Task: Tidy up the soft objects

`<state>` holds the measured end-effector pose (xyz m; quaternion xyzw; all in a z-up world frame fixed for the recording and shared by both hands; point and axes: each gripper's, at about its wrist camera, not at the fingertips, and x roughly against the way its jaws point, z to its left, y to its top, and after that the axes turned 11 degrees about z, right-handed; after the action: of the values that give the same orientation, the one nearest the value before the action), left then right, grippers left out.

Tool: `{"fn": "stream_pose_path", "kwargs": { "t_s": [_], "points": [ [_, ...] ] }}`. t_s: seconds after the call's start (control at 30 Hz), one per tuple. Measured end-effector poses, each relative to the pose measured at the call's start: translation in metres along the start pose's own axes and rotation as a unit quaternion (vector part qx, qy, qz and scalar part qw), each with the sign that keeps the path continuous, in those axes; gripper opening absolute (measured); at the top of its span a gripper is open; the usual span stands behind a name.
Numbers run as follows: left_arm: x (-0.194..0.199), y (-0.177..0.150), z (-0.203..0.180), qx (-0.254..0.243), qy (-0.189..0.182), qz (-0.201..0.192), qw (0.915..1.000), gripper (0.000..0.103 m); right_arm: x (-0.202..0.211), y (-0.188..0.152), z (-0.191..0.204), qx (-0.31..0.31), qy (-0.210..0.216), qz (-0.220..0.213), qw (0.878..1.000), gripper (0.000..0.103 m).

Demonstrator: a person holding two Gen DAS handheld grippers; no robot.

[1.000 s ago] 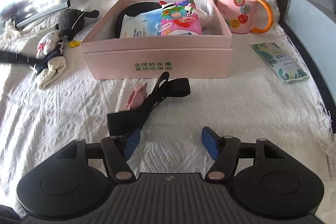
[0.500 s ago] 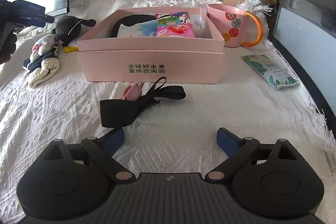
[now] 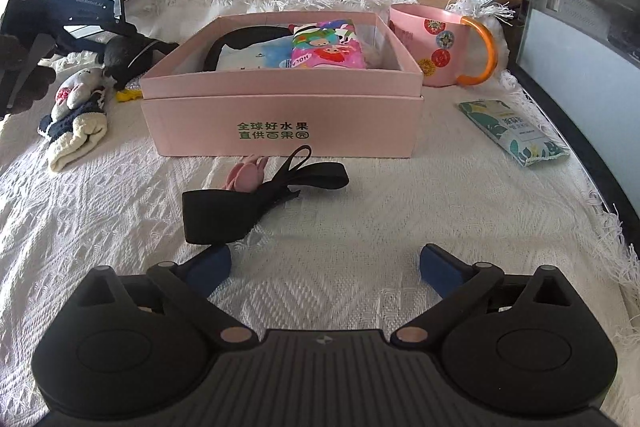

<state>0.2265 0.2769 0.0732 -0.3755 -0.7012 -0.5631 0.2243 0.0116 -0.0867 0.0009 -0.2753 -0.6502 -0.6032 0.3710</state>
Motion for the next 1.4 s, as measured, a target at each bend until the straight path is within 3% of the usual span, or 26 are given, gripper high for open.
{"fn": "stream_pose_path", "kwargs": {
  "t_s": [0.03, 0.1, 0.17, 0.3, 0.47, 0.7, 0.87, 1.03, 1.13, 1.27, 1.33, 1.4],
  "points": [
    [-0.003, 0.001, -0.002, -0.008, -0.003, 0.016, 0.9998, 0.090, 0.000, 0.000, 0.000, 0.000, 0.000, 0.000, 1.000, 0.101],
    [-0.011, -0.001, -0.004, -0.025, 0.006, 0.049, 0.9985, 0.089, 0.000, 0.000, 0.000, 0.000, 0.000, 0.000, 1.000, 0.102],
    [-0.022, -0.005, -0.005, -0.031, 0.041, 0.067, 0.9964, 0.091, 0.000, 0.000, 0.000, 0.000, 0.000, 0.000, 1.000, 0.102],
    [-0.035, -0.007, 0.001, 0.024, 0.030, 0.040, 0.9985, 0.091, 0.000, 0.000, 0.000, 0.000, 0.000, 0.000, 1.000, 0.102],
    [-0.041, -0.005, -0.007, 0.021, 0.050, 0.016, 0.9984, 0.091, -0.001, 0.001, 0.000, 0.000, 0.000, 0.000, 1.000, 0.102],
    [-0.025, -0.013, -0.013, 0.028, 0.032, 0.035, 0.9985, 0.086, -0.003, 0.001, -0.002, 0.002, 0.004, 0.003, 1.000, 0.103],
    [0.028, -0.041, -0.036, -0.001, 0.026, -0.001, 0.9997, 0.083, -0.003, 0.002, -0.003, 0.009, 0.012, 0.009, 1.000, 0.103],
    [0.095, -0.074, -0.058, 0.006, -0.017, -0.031, 0.9994, 0.082, -0.002, 0.001, -0.002, 0.012, 0.015, 0.010, 1.000, 0.103],
    [0.113, -0.103, -0.074, 0.002, -0.043, -0.016, 0.9990, 0.082, -0.001, 0.001, -0.001, 0.017, 0.017, 0.009, 1.000, 0.103],
    [0.115, -0.145, -0.087, 0.009, -0.061, 0.034, 0.9975, 0.082, 0.000, 0.002, 0.002, 0.038, 0.026, 0.013, 0.999, 0.103],
    [0.113, -0.165, -0.094, 0.012, -0.066, 0.051, 0.9965, 0.082, 0.004, 0.004, 0.006, 0.054, 0.029, 0.013, 0.998, 0.094],
    [0.119, -0.179, -0.098, 0.012, -0.063, 0.061, 0.9961, 0.082, 0.013, 0.007, 0.012, 0.069, 0.035, -0.001, 0.997, 0.094]
  ]
}}
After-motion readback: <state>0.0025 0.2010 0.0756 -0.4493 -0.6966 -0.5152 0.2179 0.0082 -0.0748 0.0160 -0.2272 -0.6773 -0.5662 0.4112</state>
